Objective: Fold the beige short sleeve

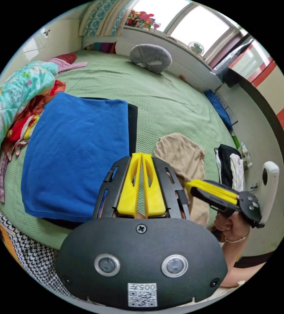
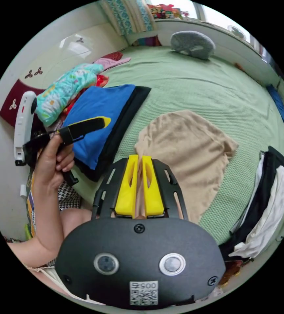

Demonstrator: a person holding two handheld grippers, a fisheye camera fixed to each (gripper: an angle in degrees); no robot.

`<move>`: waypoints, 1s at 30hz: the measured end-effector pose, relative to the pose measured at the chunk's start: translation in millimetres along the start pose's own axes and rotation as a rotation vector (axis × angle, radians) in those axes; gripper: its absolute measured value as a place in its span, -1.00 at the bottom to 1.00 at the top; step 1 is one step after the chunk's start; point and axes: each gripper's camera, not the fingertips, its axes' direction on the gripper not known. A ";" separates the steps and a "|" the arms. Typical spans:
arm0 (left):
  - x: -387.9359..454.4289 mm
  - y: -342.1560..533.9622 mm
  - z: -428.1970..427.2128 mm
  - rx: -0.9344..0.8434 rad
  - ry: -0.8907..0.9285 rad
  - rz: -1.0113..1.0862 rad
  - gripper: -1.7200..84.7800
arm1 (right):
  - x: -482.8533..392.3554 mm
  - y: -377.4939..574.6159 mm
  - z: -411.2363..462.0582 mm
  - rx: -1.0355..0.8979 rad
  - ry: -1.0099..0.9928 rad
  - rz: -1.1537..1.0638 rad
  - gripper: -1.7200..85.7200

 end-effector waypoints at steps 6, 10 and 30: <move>16.8 -11.4 32.5 -0.113 0.050 0.061 -0.98 | 41.3 13.5 -25.2 0.023 0.188 0.106 -0.99; 26.1 -18.4 47.5 -0.145 0.051 0.085 -0.97 | 59.3 22.3 -24.6 -0.020 0.275 0.142 -0.99; 10.6 -46.6 92.9 -0.175 -0.024 0.052 -0.83 | 136.2 80.6 -105.6 0.171 0.351 0.354 -0.89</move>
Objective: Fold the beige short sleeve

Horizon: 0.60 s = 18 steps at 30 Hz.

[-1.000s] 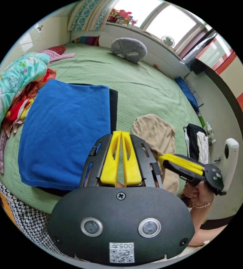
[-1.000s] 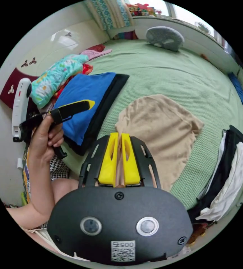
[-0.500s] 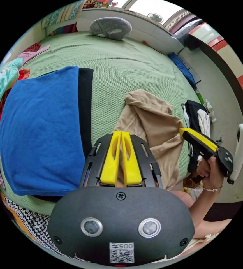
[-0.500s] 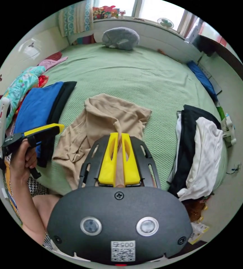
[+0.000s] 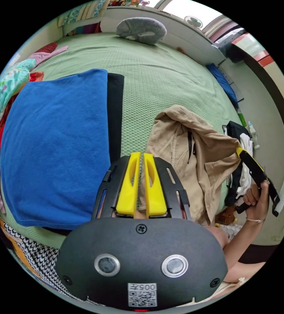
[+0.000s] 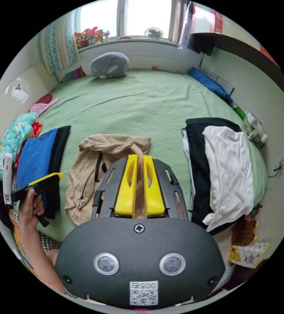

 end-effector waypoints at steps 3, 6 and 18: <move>-0.9 -3.8 5.2 -0.013 0.051 0.020 -0.78 | -1.2 -0.4 3.6 -0.026 -0.055 -0.039 -0.79; -0.5 -7.2 15.0 -0.040 0.064 0.041 -0.74 | -0.9 0.8 4.8 -0.029 -0.100 -0.081 -0.74; -9.0 -18.6 35.8 -0.130 0.148 0.010 -0.96 | 18.6 3.0 10.7 -0.034 -0.106 -0.068 -0.81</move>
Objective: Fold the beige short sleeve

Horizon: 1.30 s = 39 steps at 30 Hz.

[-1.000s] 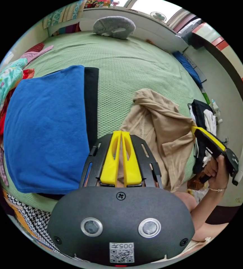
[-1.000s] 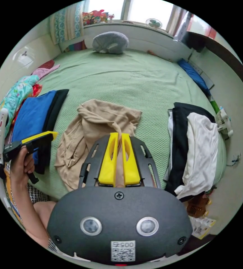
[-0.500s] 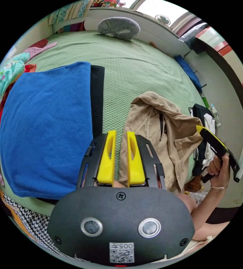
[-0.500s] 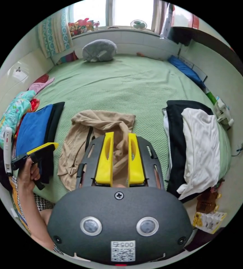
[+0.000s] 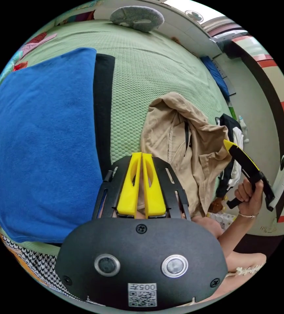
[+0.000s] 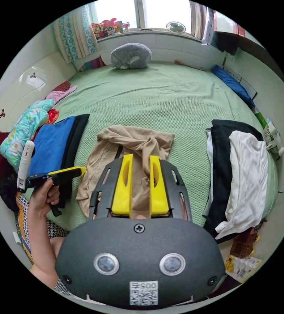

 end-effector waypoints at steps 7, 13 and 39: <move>6.0 5.3 -14.5 0.060 0.033 0.029 -0.97 | 4.2 6.1 -8.0 0.091 -0.148 -0.078 -0.97; 21.8 14.2 -23.0 0.105 0.060 0.099 -0.97 | -16.5 13.5 -6.1 0.069 -0.484 -0.336 -0.99; 111.6 62.3 -7.8 0.100 0.088 0.396 -0.97 | 23.9 -16.7 109.1 -0.123 -0.522 -0.059 -0.76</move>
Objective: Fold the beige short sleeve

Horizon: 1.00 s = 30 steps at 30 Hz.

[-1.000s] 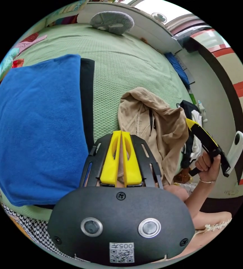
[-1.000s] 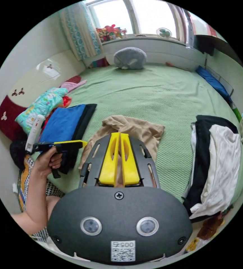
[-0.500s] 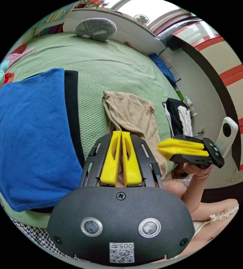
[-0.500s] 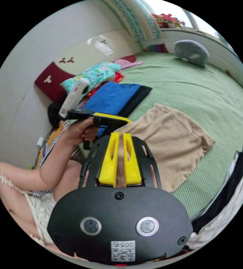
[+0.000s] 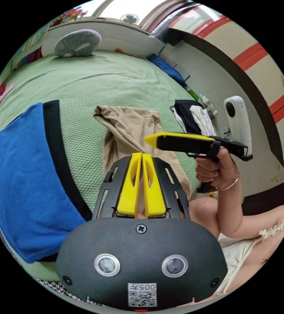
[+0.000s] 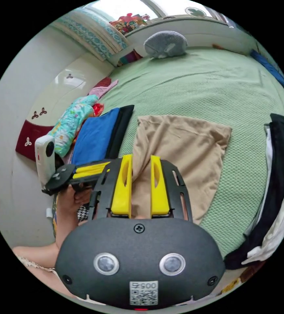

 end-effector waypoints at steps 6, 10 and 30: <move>33.6 4.3 12.5 -0.026 -0.053 0.074 -0.97 | 3.8 -6.8 26.2 -0.069 0.111 -0.009 -0.80; 40.3 6.1 15.1 -0.022 -0.013 0.081 -0.97 | 7.4 -12.2 39.6 -0.096 0.130 0.017 -0.85; 54.2 2.2 35.1 -0.096 -0.047 0.052 -0.97 | -1.7 -19.8 85.6 -0.084 0.201 -0.116 -0.97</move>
